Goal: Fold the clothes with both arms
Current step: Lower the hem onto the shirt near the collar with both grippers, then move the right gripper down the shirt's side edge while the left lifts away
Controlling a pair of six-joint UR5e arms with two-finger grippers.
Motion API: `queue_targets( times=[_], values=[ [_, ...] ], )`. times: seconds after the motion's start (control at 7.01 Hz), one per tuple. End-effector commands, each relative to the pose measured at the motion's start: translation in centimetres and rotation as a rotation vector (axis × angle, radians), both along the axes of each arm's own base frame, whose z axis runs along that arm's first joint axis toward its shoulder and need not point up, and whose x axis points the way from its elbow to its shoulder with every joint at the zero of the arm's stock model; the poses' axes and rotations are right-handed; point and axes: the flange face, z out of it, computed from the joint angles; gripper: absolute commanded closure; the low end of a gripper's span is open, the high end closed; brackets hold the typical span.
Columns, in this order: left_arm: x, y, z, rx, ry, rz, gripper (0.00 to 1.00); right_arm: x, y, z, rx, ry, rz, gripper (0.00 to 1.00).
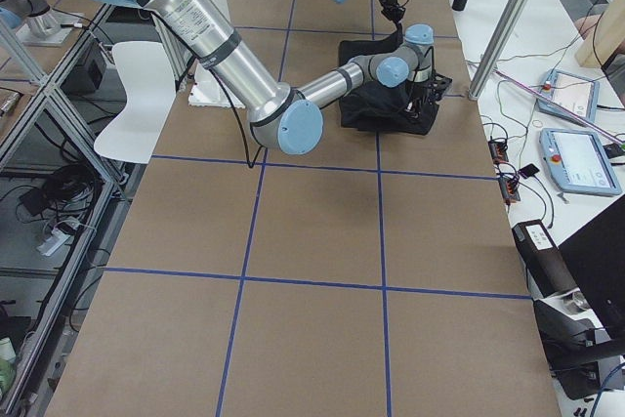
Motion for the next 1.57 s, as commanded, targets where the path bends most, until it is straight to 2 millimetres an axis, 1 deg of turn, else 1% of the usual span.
queue_targets(
  times=[0.0, 0.14, 0.29, 0.43, 0.57, 0.71, 0.86, 1.0, 1.14, 1.28, 1.43],
  values=[
    [-0.1, 0.0, 0.5, -0.004, -0.006, -0.009, 1.0, -1.6, -0.2, 1.0, 0.022, 0.038, 0.011, 1.0],
    [-0.1, -0.1, 0.8, 0.005, -0.003, -0.016, 1.0, -2.4, 0.0, 1.7, 0.03, 0.068, 0.017, 1.0],
    [-0.1, -0.1, 1.0, 0.002, -0.005, -0.018, 1.0, -2.8, 0.0, 1.1, 0.04, 0.068, 0.017, 1.0],
    [-0.2, -0.1, 1.1, 0.0, -0.005, -0.019, 1.0, -2.9, -0.1, 1.0, 0.039, 0.07, 0.019, 1.0],
    [-0.2, -0.1, 1.1, 0.0, -0.005, -0.02, 1.0, -3.3, -0.7, 0.8, 0.033, 0.078, 0.023, 0.98],
    [-0.3, -0.3, 1.1, 0.006, -0.013, -0.038, 0.91, -3.8, -1.3, -0.4, 0.033, 0.071, 0.03, 0.69],
    [-0.6, -0.6, 1.8, 0.004, -0.015, -0.044, 0.76, -4.3, -1.2, -0.9, 0.037, 0.066, 0.028, 0.51],
    [-1.9, -1.3, 1.8, 0.017, -0.004, -0.067, 0.61, -4.2, -1.4, -0.9, 0.043, 0.06, 0.03, 0.5],
    [-2.2, -1.7, 1.5, 0.013, 0.002, -0.08, 0.56, -4.0, -1.3, -0.9, 0.044, 0.054, 0.033, 0.46],
    [-3.0, -2.4, 0.9, 0.005, 0.025, -0.106, 0.55, -3.0, 0.2, -1.6, 0.042, 0.006, 0.07, 0.44],
    [-2.9, -2.6, -0.4, 0.014, 0.041, -0.11, 0.55, -2.3, 6.2, -0.1, 0.064, -0.046, 0.045, 0.42]
  ],
)
